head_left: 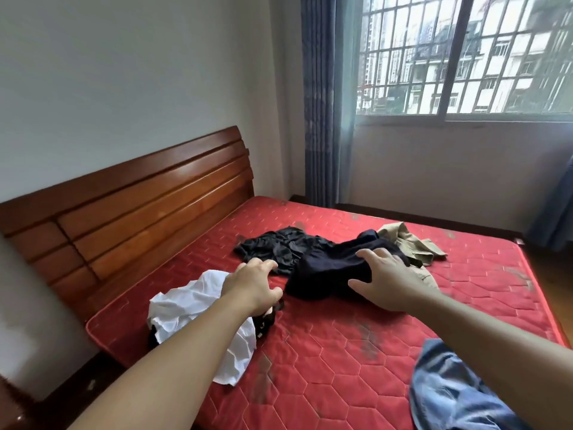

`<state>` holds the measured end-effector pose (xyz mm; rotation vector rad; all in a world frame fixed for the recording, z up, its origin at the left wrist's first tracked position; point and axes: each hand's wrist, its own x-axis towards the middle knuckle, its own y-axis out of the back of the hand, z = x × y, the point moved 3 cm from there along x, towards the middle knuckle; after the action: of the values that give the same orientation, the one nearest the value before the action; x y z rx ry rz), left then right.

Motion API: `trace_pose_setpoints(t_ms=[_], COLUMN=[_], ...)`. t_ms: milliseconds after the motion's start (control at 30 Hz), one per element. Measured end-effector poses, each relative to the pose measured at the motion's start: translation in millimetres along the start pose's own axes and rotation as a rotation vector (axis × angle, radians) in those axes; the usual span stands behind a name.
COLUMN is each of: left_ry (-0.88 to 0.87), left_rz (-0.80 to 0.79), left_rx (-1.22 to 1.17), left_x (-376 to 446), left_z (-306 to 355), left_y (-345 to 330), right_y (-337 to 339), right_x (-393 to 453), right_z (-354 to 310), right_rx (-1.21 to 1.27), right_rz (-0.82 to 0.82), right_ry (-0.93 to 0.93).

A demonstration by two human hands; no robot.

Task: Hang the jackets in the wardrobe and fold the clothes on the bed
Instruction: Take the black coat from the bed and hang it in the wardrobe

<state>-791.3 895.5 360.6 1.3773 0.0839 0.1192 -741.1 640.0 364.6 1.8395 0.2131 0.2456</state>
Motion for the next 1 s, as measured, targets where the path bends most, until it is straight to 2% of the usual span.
trace_pose_setpoints(t_ms=[200,600,800,1000], left_ry=[0.003,-0.038,-0.095,-0.067], left_rz=[-0.072,-0.199,-0.277,-0.371], left_rx=[0.068,0.014,-0.034,-0.052], left_x=[122.6,295.7,389.3,474.4], left_z=[-3.4,-24.4,-42.6,-81.3], left_y=[-22.2,-112.1,-178.3,-276.4], right_y=[-42.9,-117.6,-176.6,-277.6], right_x=[114.9,261.3,318.3,397.2], right_z=[36.1,79.3,86.4,97.9], right_rx=[0.109,0.049,-0.028,-0.055], right_rz=[-0.060,-0.179,-0.207,-0.257], right_ry=[-0.074,-0.218,-0.313,-0.356])
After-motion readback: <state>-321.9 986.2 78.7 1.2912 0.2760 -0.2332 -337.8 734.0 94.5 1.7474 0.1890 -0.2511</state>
